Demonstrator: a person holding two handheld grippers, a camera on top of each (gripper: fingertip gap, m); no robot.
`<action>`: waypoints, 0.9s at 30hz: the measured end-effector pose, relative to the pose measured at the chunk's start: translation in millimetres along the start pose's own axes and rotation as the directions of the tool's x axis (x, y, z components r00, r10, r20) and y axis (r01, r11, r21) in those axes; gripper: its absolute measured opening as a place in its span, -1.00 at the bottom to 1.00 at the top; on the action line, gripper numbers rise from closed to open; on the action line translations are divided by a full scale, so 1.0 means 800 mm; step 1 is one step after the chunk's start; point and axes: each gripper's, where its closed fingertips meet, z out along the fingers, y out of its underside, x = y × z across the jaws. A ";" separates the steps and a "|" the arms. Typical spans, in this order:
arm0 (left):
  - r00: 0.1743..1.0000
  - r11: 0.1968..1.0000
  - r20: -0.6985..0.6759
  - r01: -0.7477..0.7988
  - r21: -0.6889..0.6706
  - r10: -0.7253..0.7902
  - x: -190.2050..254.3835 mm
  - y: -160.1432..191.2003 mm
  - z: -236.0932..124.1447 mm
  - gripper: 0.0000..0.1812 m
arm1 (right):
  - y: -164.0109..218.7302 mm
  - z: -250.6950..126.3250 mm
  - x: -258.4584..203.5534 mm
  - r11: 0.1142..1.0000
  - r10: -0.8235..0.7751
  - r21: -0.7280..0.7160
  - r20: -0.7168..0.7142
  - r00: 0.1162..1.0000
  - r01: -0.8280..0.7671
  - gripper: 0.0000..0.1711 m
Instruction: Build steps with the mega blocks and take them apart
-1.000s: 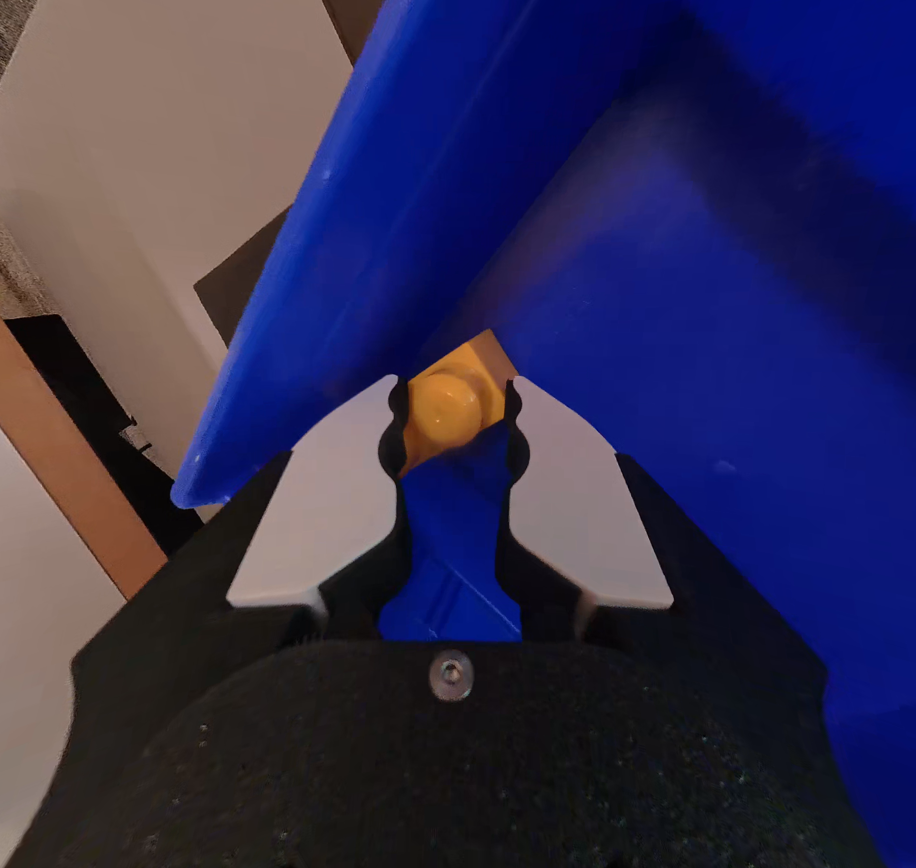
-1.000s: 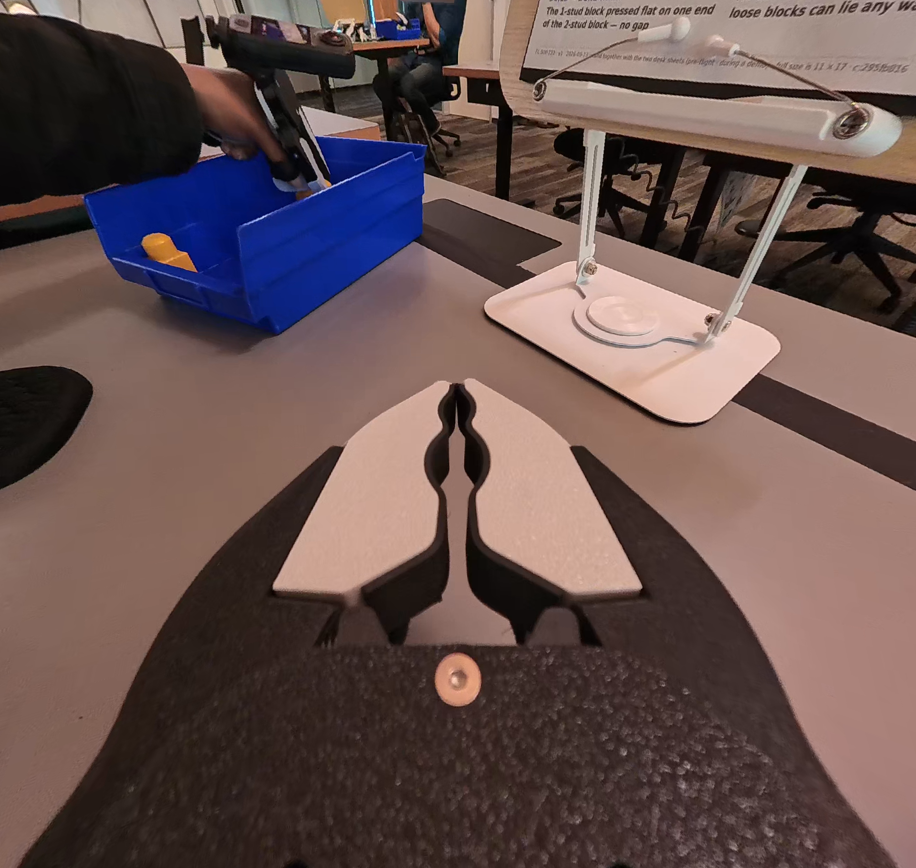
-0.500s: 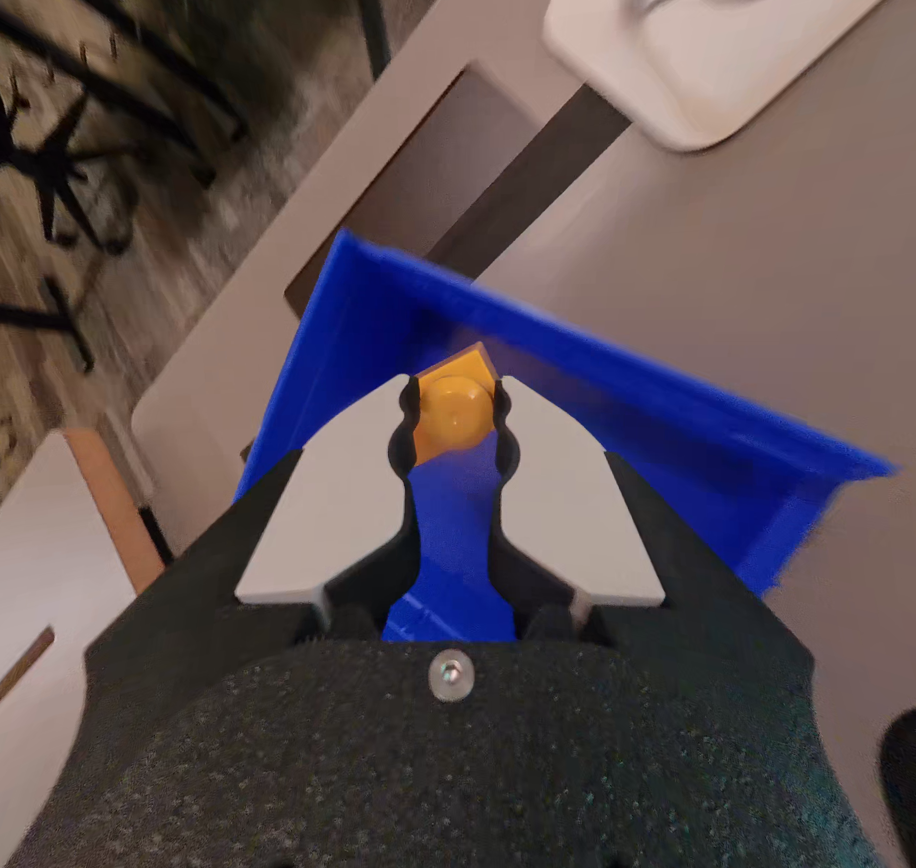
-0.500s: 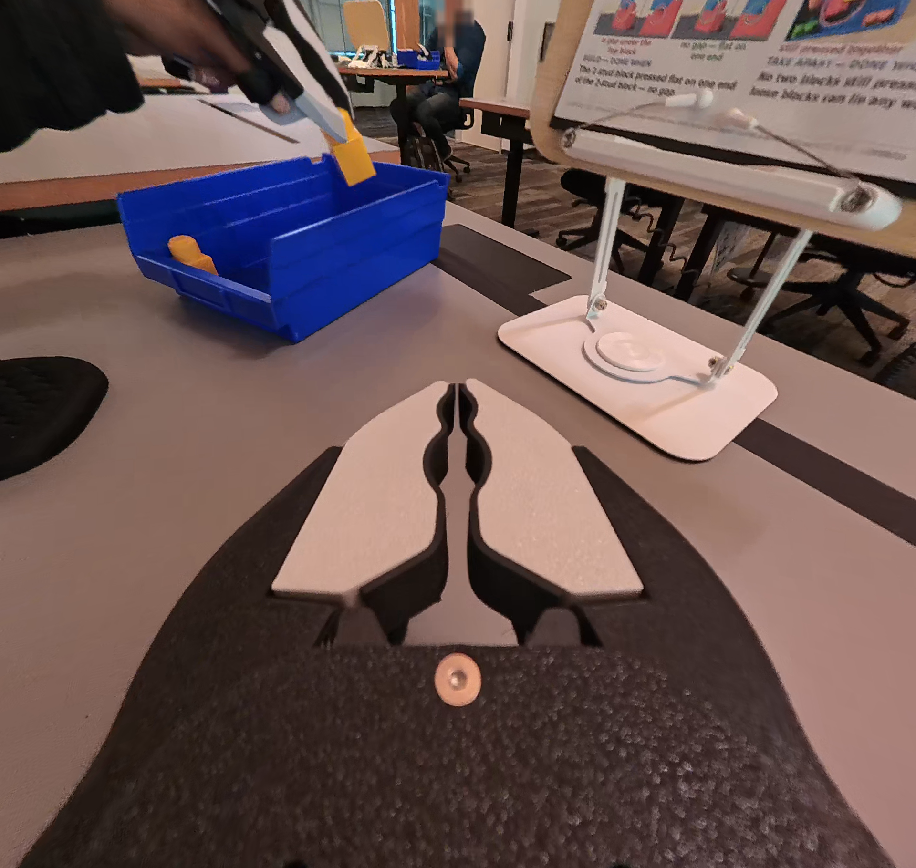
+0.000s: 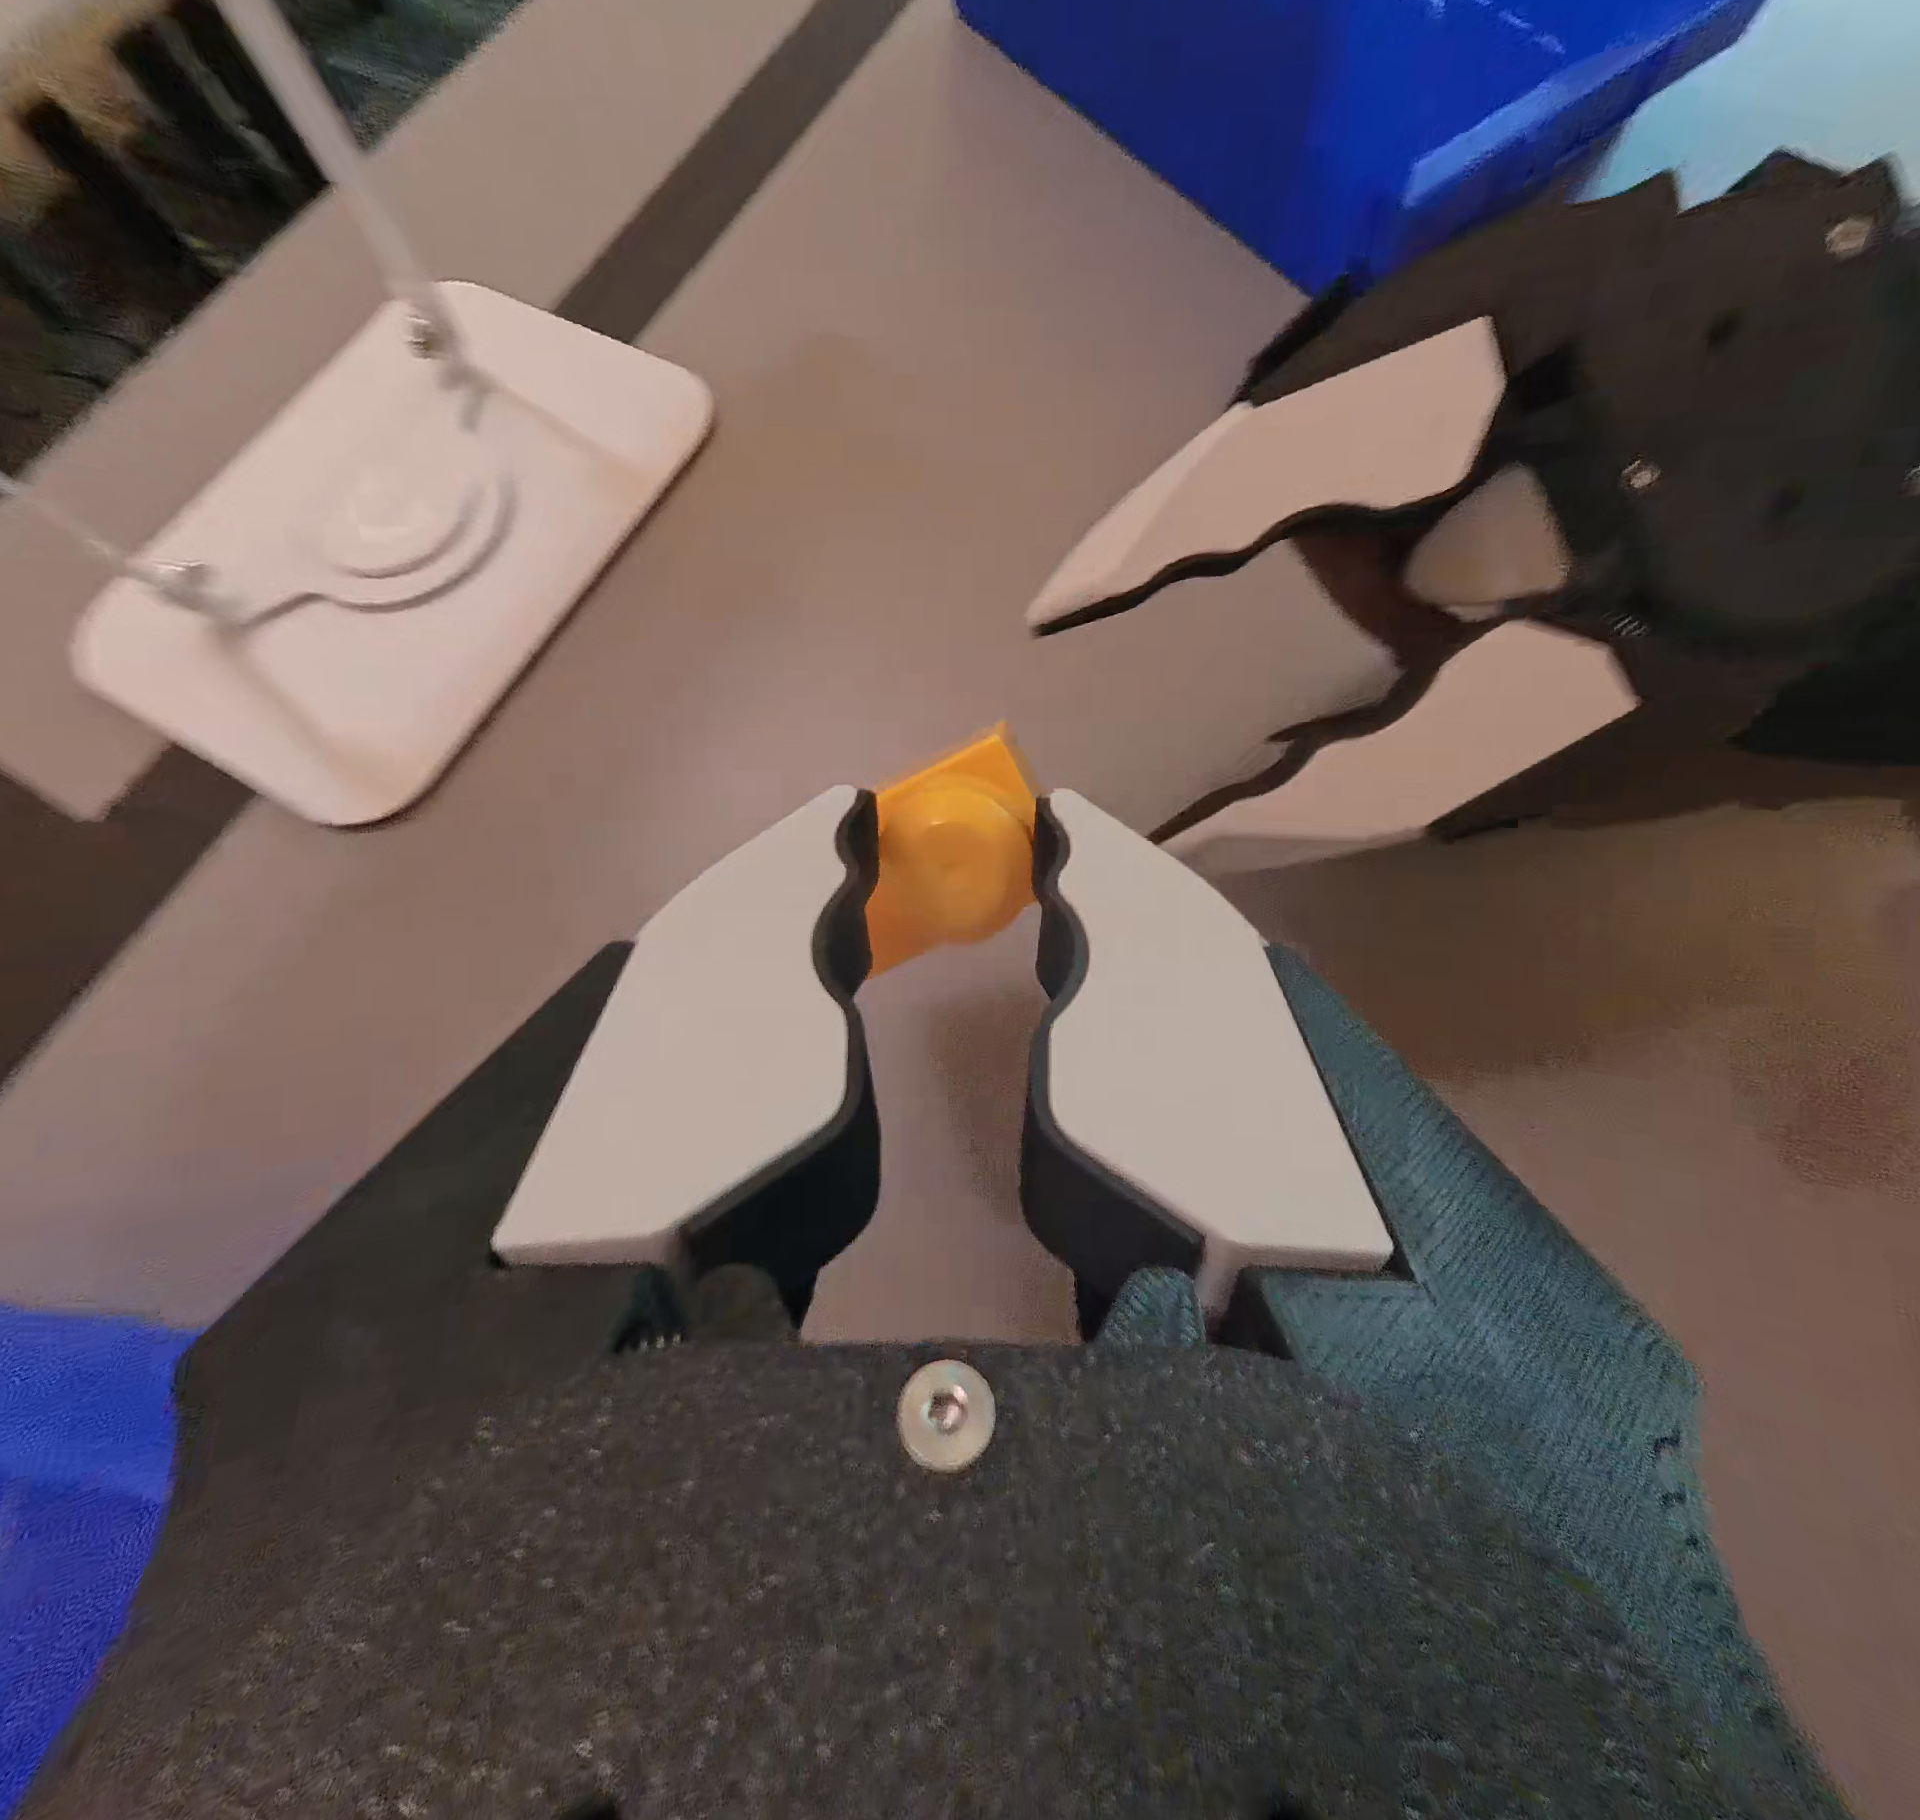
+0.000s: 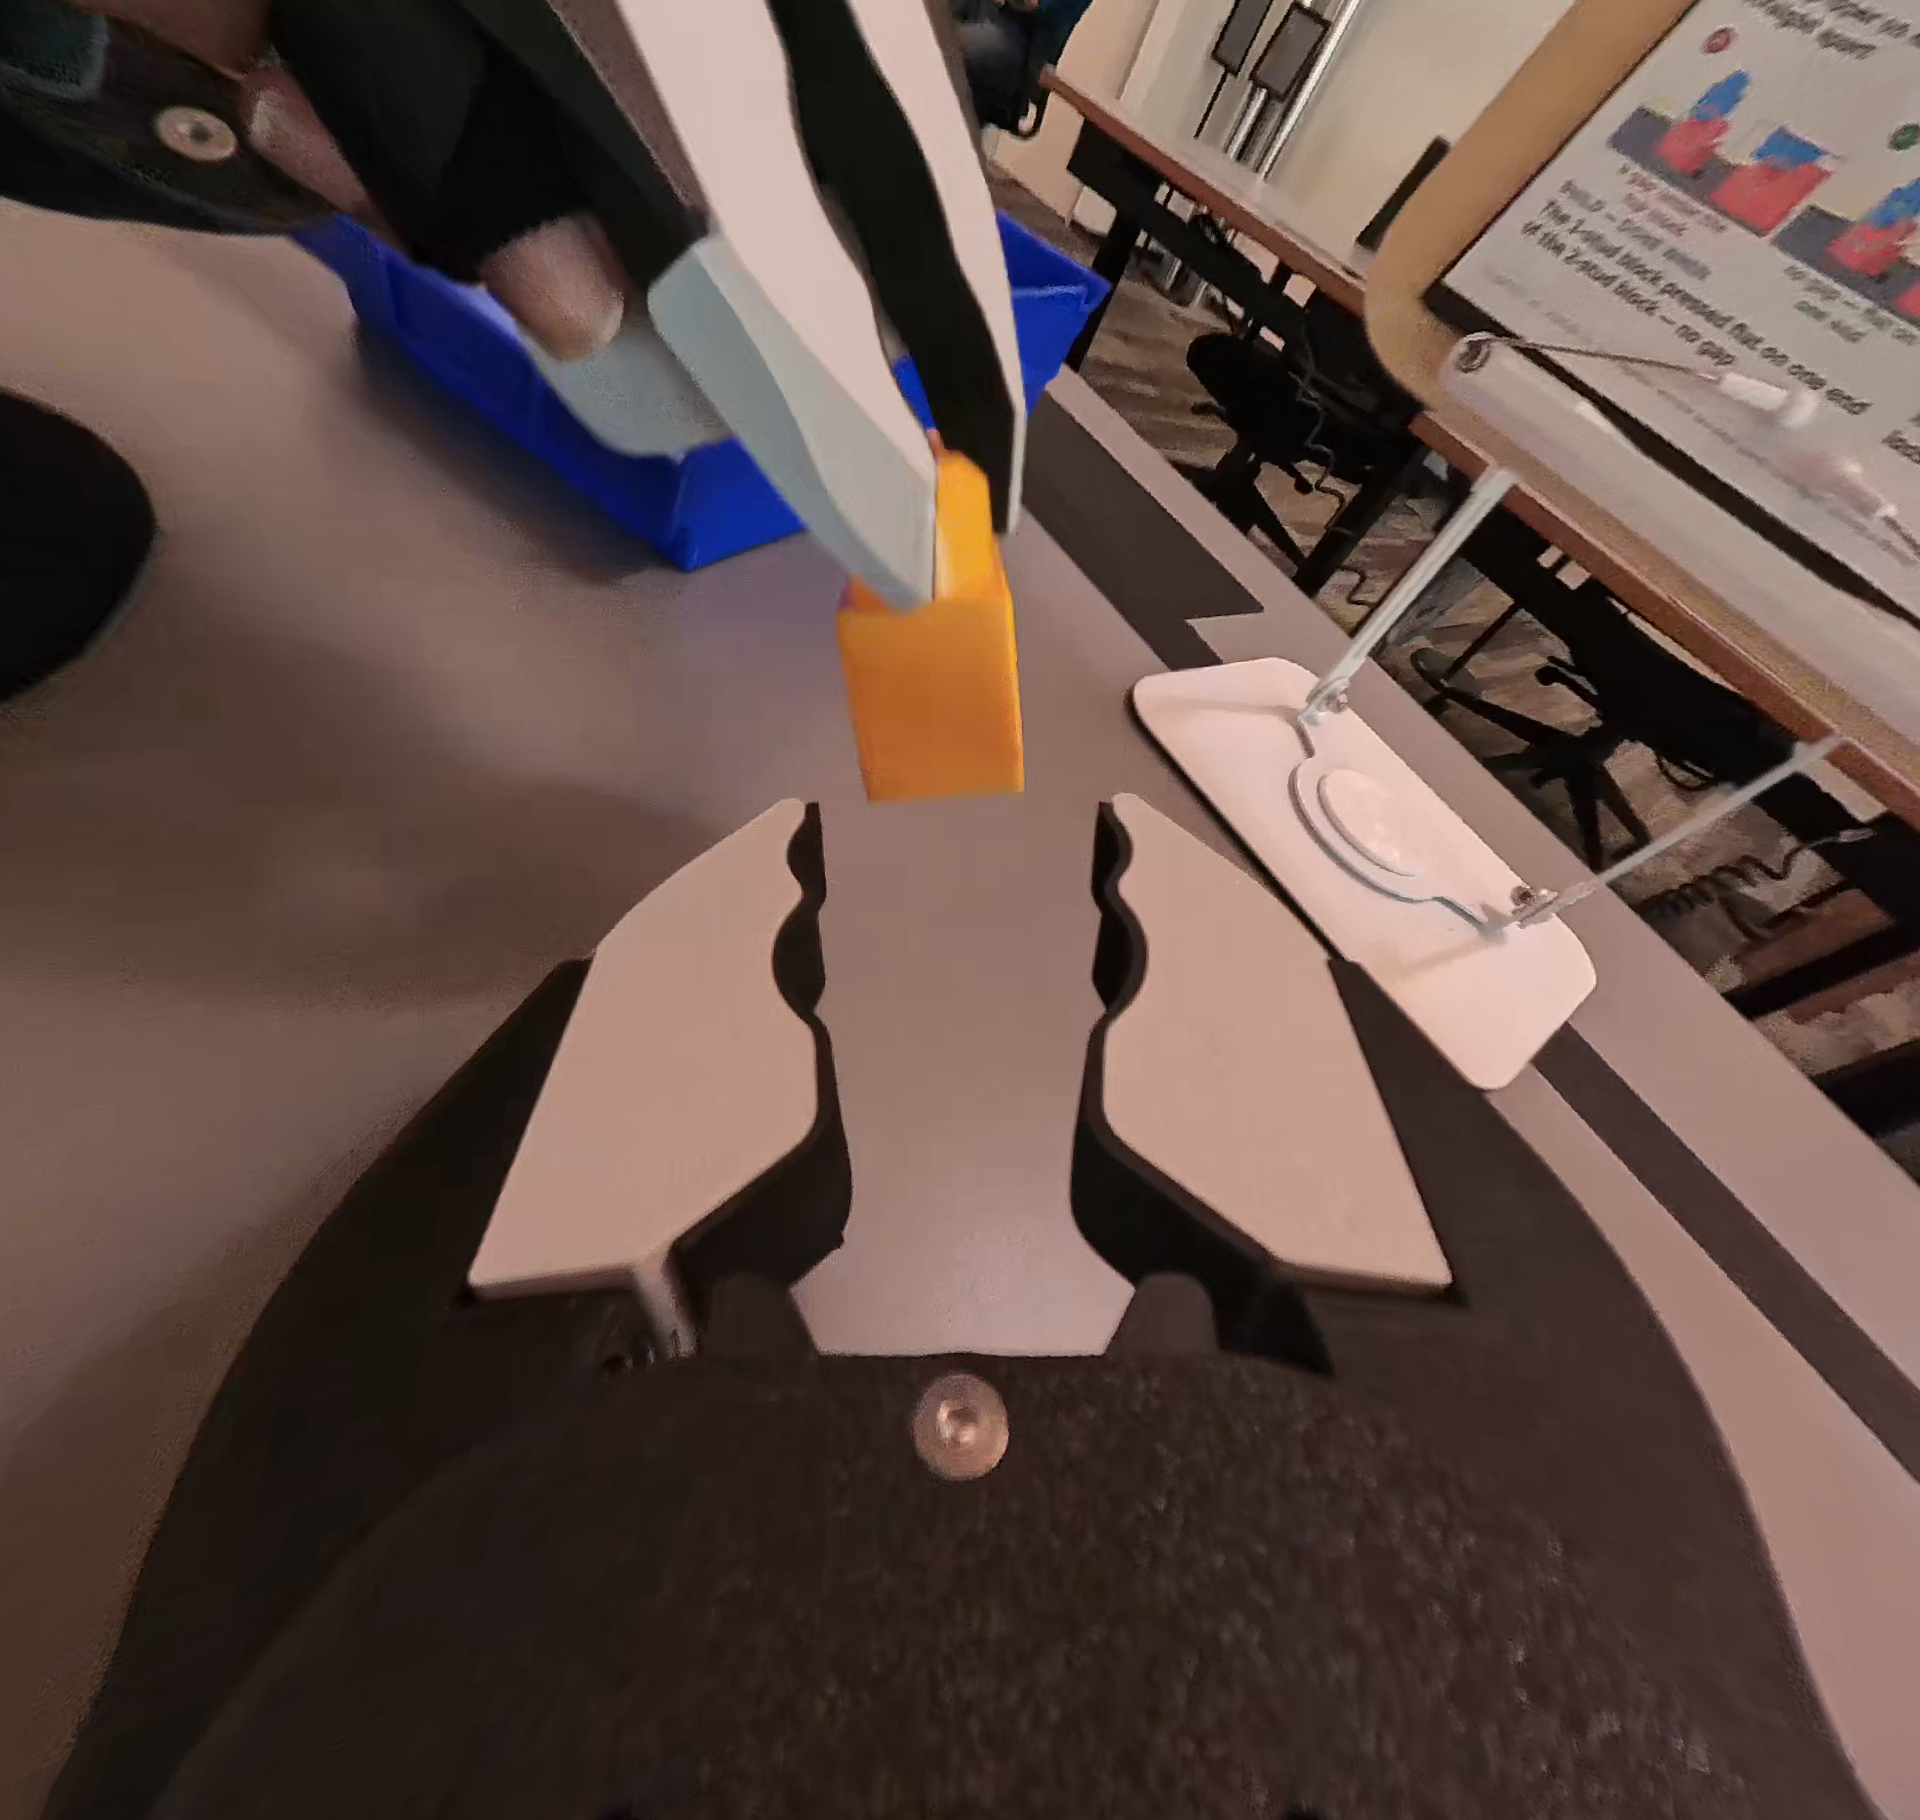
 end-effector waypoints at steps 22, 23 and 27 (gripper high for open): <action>0.935 0.906 -0.347 0.079 0.417 0.078 0.056 -0.003 -0.018 -0.40 | -0.044 -0.067 -0.002 0.843 0.266 0.254 0.570 0.777 -0.475 -0.58; 0.929 0.900 -0.360 0.079 0.429 0.090 0.063 -0.006 -0.018 -0.40 | -0.047 -0.069 -0.004 0.832 0.261 0.267 0.585 0.768 -0.486 -0.58; 0.926 0.901 -0.339 -0.001 0.433 0.164 0.085 -0.004 -0.007 -0.55 | -0.050 -0.071 -0.018 0.830 0.241 0.262 0.628 0.740 -0.493 -0.58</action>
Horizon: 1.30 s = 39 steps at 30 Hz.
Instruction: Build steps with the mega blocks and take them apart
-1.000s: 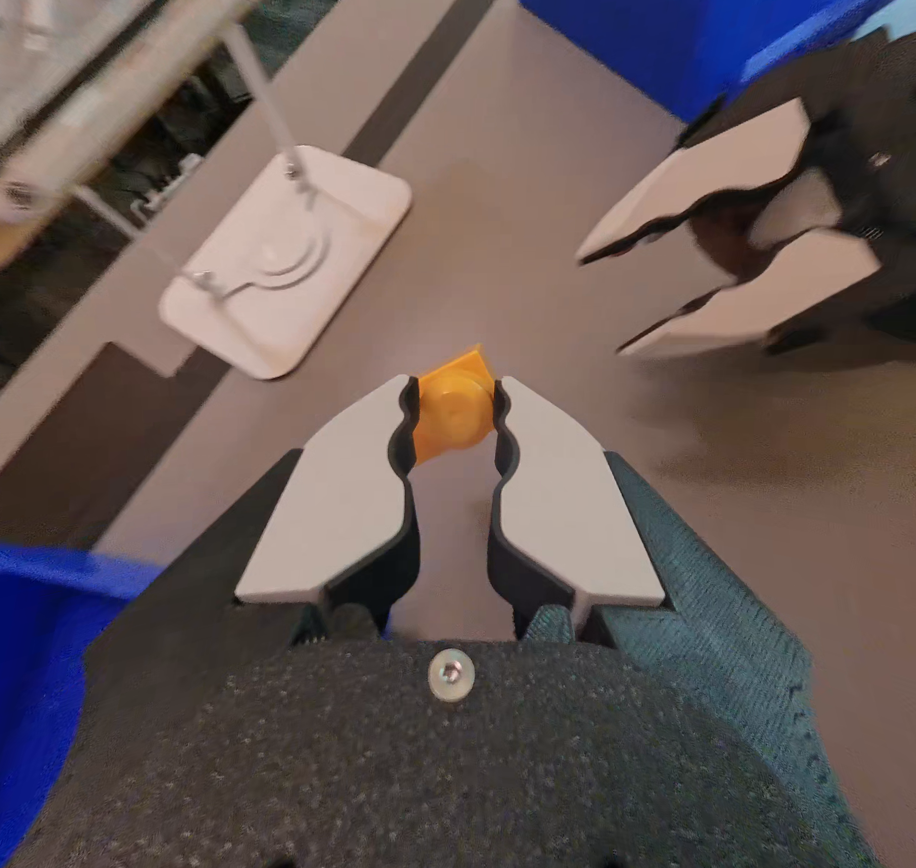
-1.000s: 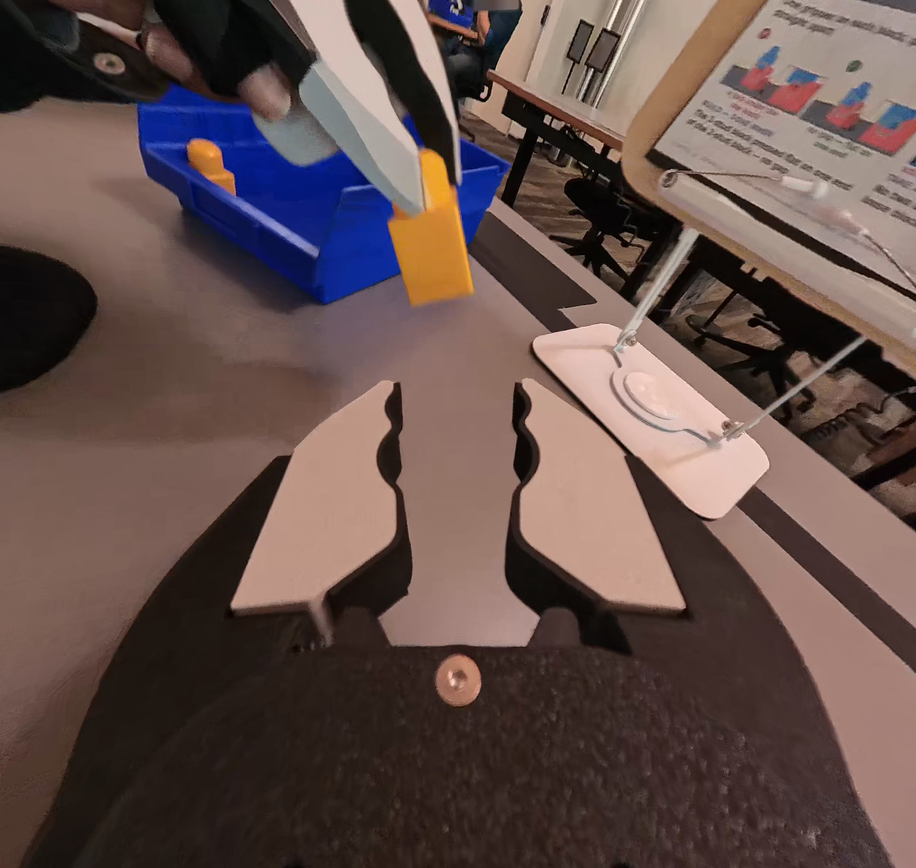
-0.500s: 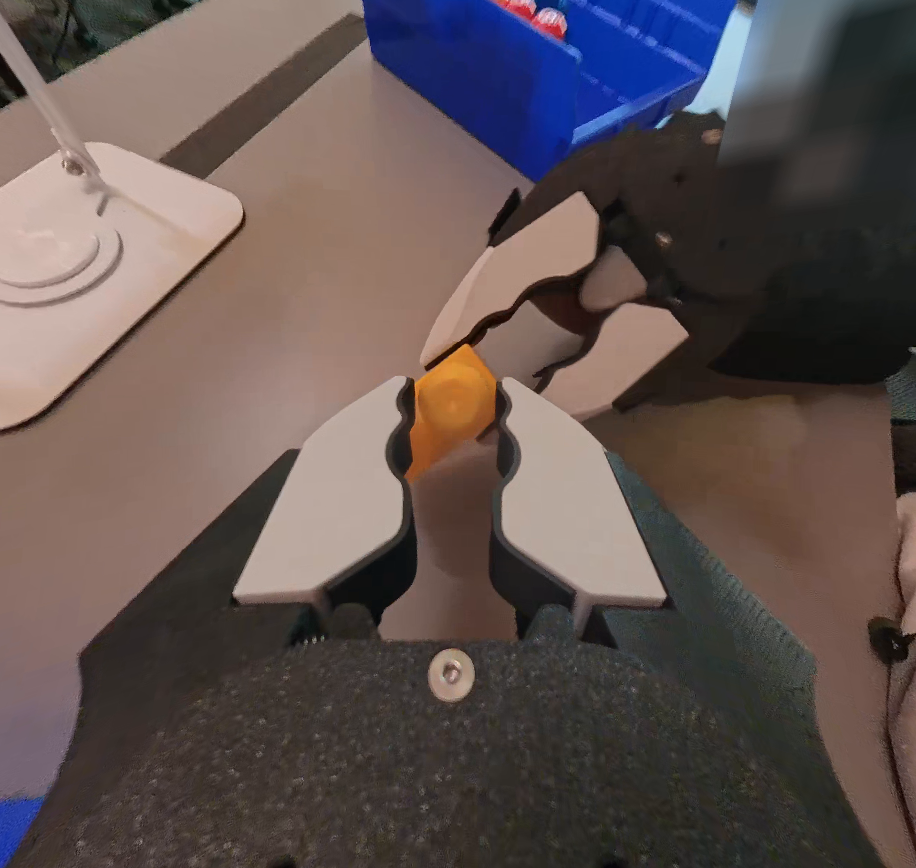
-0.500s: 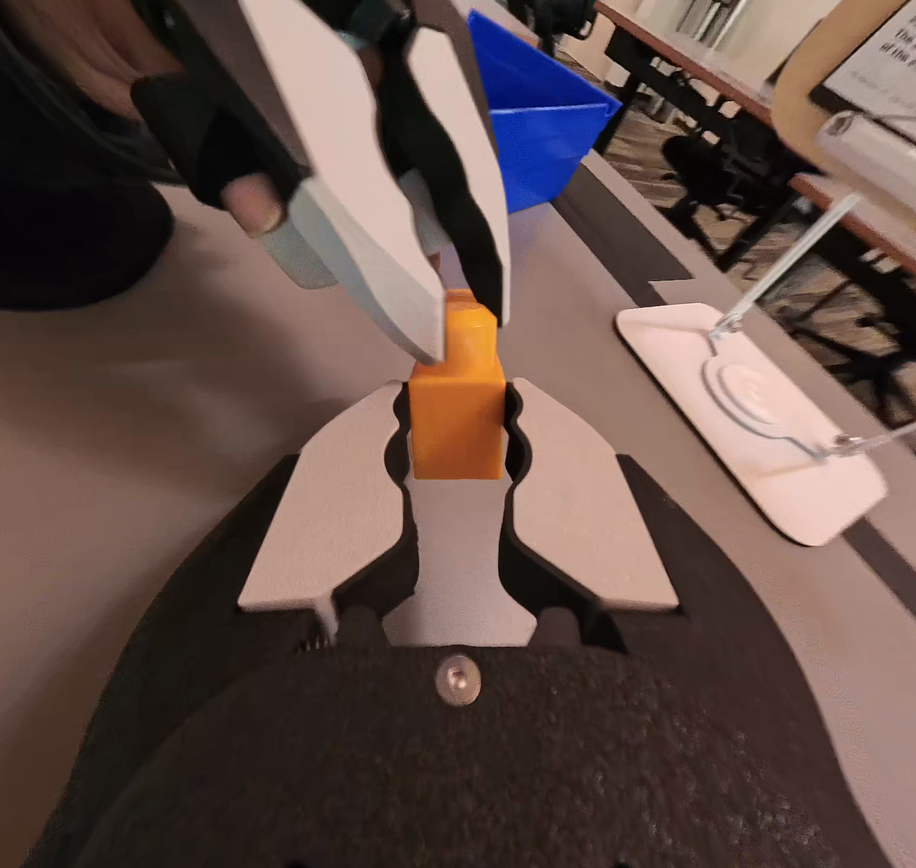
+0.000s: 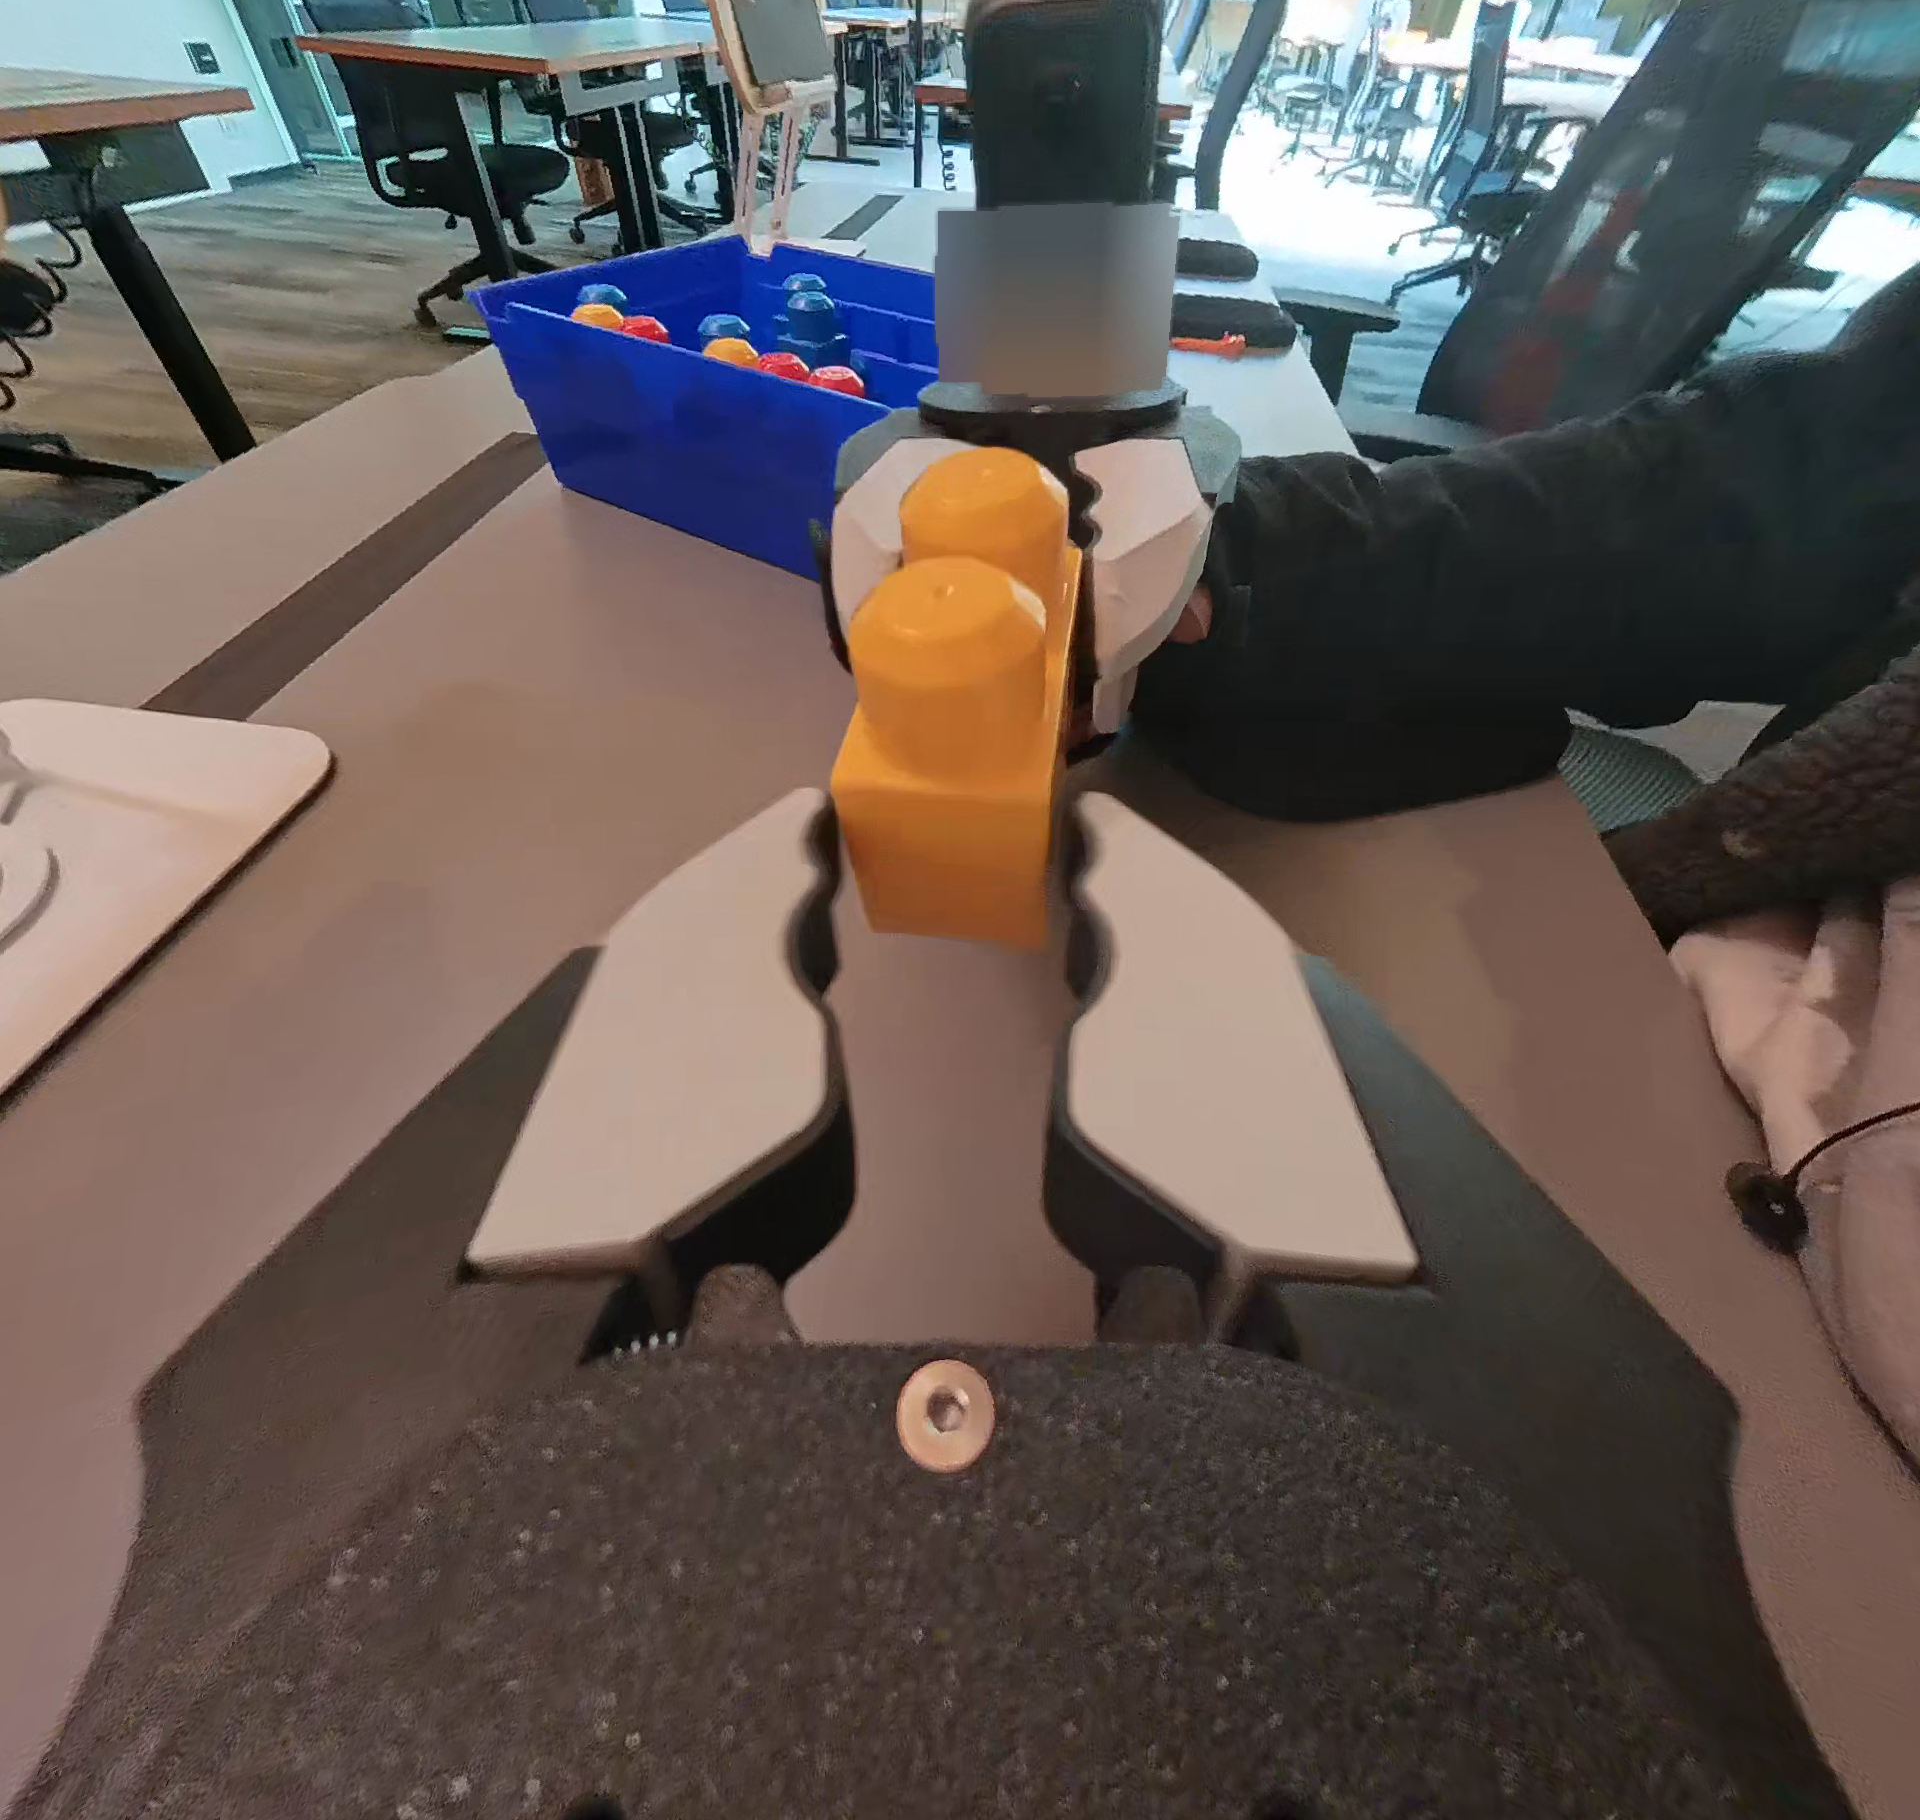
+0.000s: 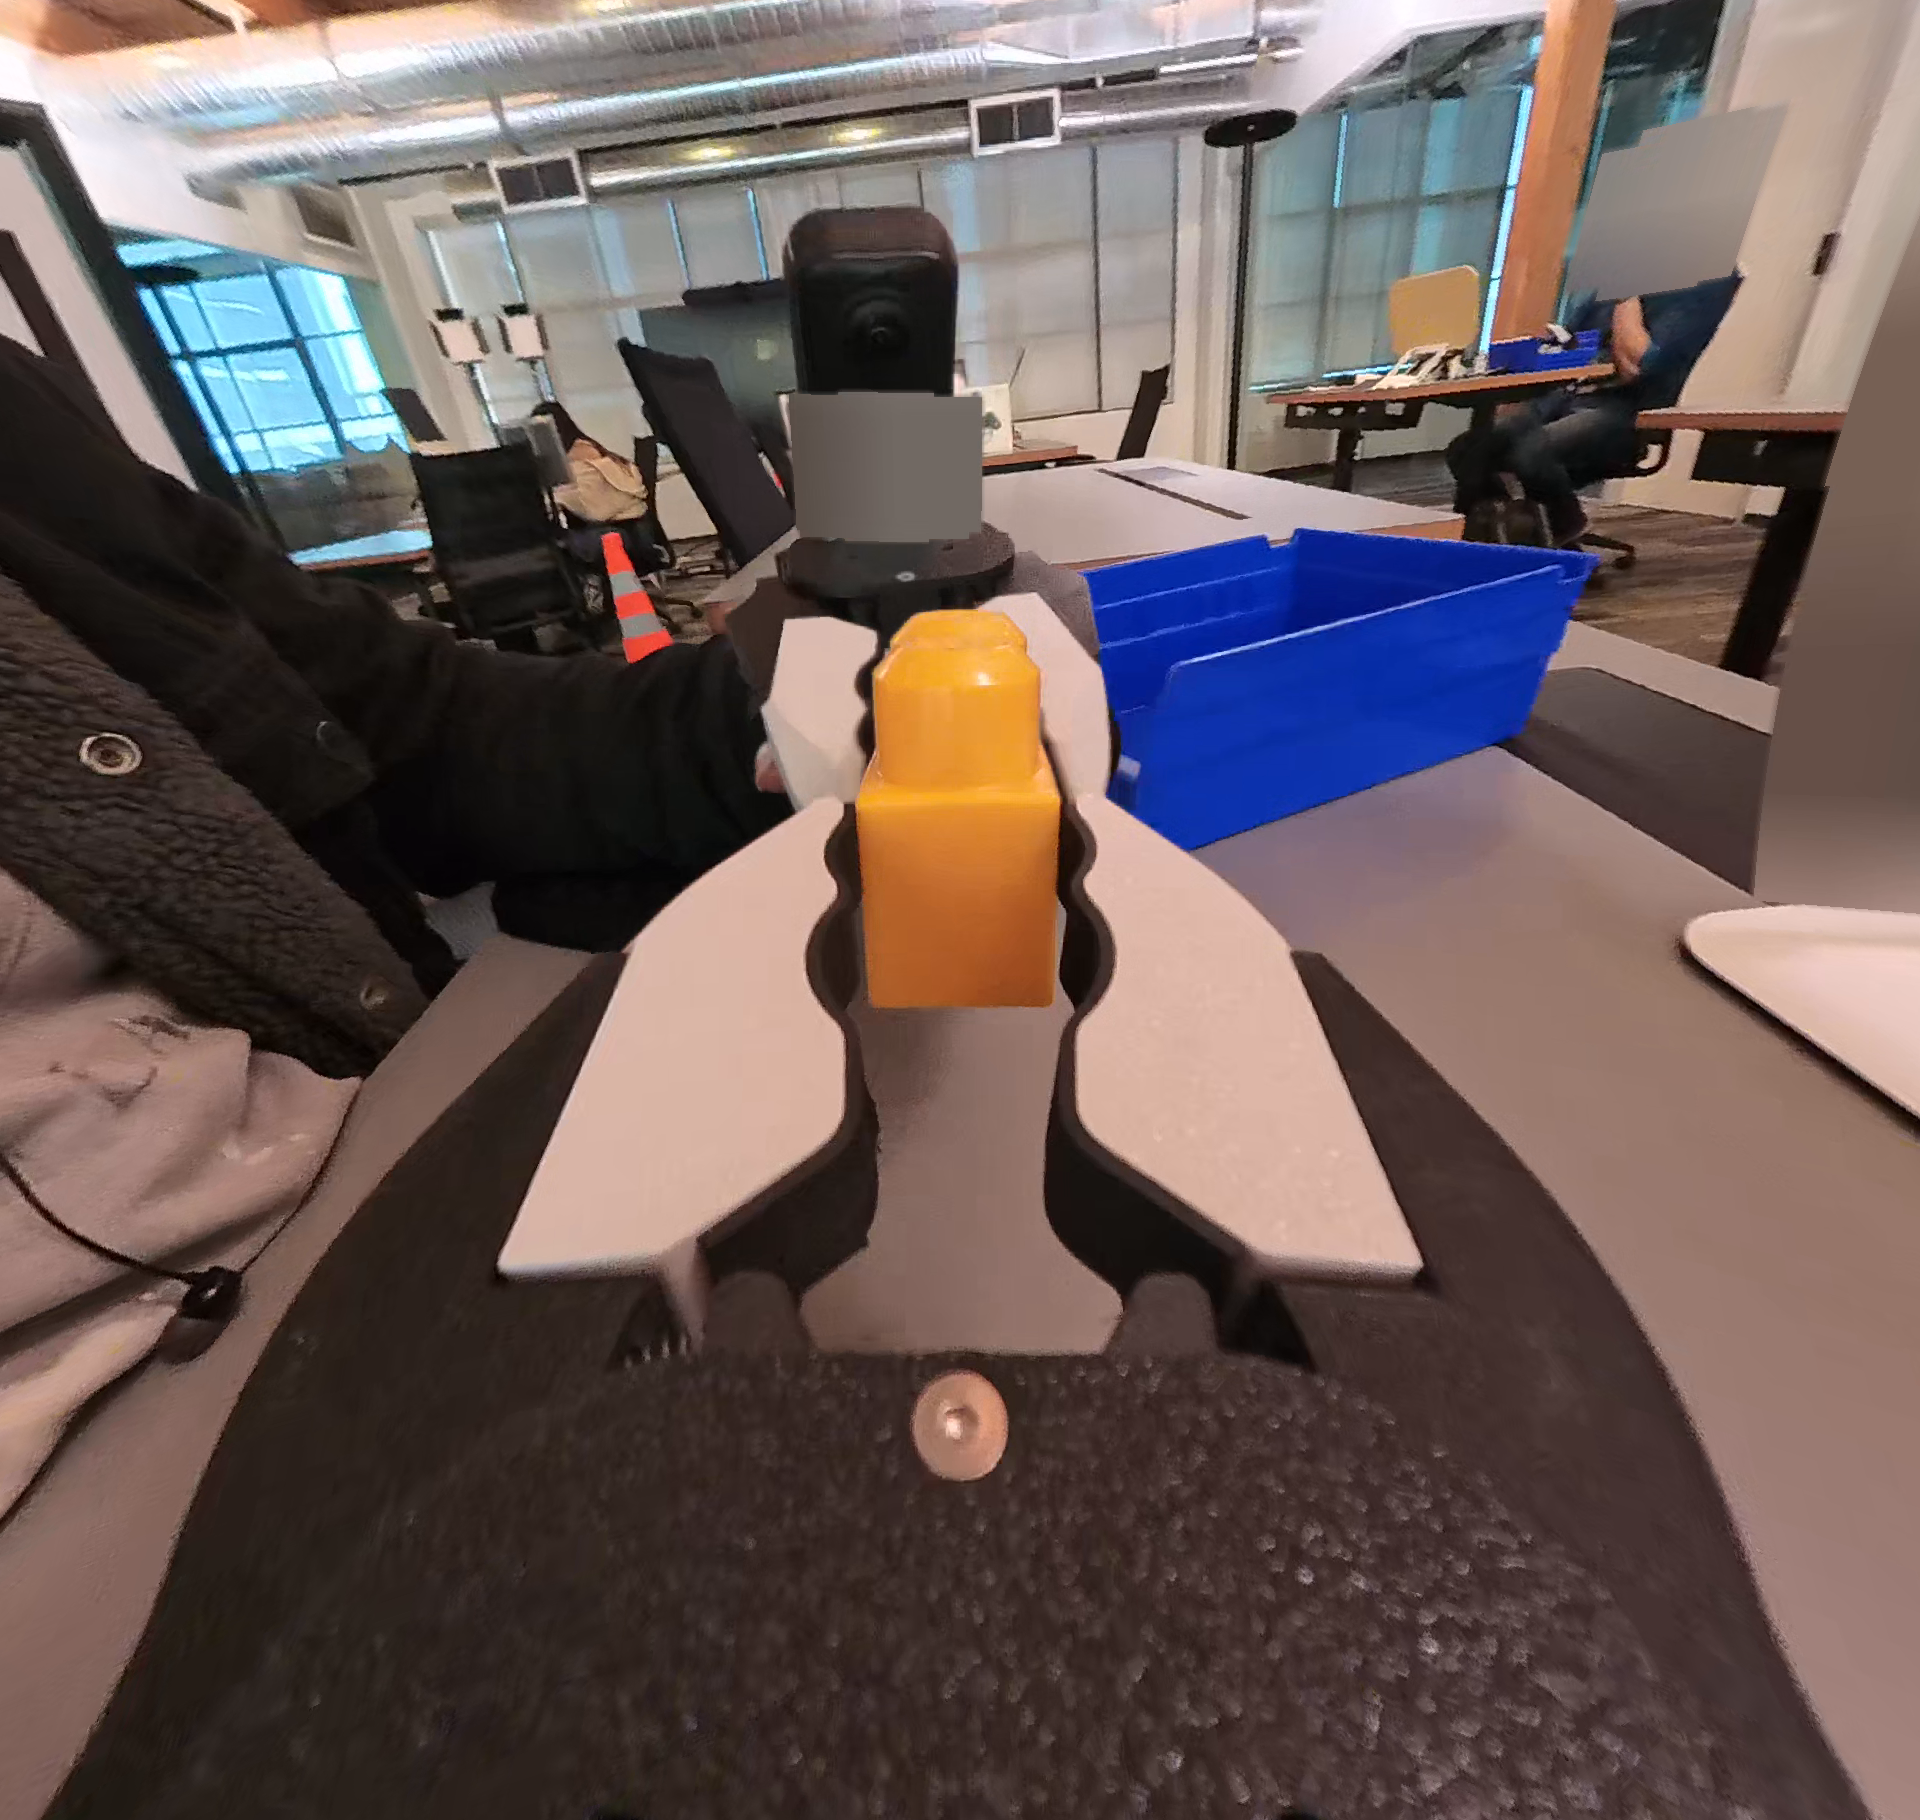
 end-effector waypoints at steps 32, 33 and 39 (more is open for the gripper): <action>0.999 0.956 0.023 -0.030 -0.291 0.038 -0.012 0.087 0.023 -0.36 | 0.132 -0.034 0.021 0.780 -0.103 -0.622 -0.008 0.995 0.076 -0.63; 0.999 0.957 0.029 -0.032 -0.289 0.042 -0.013 0.086 0.022 -0.36 | 0.132 -0.034 0.020 0.778 -0.111 -0.623 -0.007 0.994 0.082 -0.63; 0.998 0.960 0.038 -0.034 -0.277 0.046 -0.015 0.082 0.021 -0.37 | 0.132 -0.033 0.020 0.770 -0.122 -0.632 -0.011 0.993 0.088 -0.63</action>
